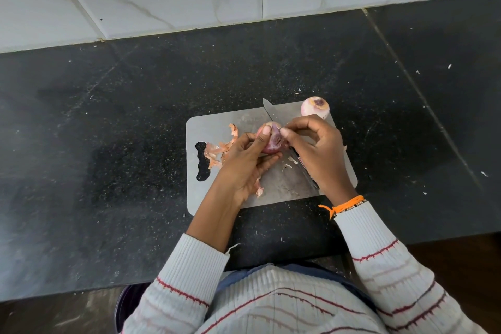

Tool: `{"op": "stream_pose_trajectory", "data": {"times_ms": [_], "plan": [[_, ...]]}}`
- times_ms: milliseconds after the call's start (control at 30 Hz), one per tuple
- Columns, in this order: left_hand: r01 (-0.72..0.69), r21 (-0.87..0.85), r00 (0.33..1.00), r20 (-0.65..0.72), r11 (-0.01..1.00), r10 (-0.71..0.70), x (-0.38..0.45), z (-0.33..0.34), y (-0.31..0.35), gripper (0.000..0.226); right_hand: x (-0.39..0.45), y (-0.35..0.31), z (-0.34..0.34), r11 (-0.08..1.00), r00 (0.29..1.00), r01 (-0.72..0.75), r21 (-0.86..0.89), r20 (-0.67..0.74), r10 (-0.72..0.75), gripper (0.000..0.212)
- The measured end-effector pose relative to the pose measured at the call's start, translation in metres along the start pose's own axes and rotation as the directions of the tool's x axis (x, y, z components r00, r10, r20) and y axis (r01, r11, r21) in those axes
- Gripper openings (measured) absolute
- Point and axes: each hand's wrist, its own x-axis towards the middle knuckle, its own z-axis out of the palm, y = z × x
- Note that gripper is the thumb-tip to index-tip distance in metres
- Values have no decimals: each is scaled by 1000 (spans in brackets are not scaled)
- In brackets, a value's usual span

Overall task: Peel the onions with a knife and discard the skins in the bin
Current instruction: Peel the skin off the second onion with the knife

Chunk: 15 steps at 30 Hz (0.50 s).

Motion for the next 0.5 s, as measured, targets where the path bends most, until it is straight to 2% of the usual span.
{"op": "stream_pose_trajectory", "data": {"times_ms": [67,267,333,500], "plan": [[-9,10,1000,-7,1000,9,0,-1,0,21,0,-3,0,993,996,86,-80,-32,-89,8],[2,48,1000,-12,999,-2,1,-3,0,20,2,-2,0,970,979,184,-159,-54,-194,5],[11,53,1000,5,999,-11,1,-4,0,21,3,0,-2,968,982,166,-191,-58,-180,4],[22,37,999,26,999,-23,1,-4,1,26,4,7,-6,974,997,22,-227,-66,-38,5]]}}
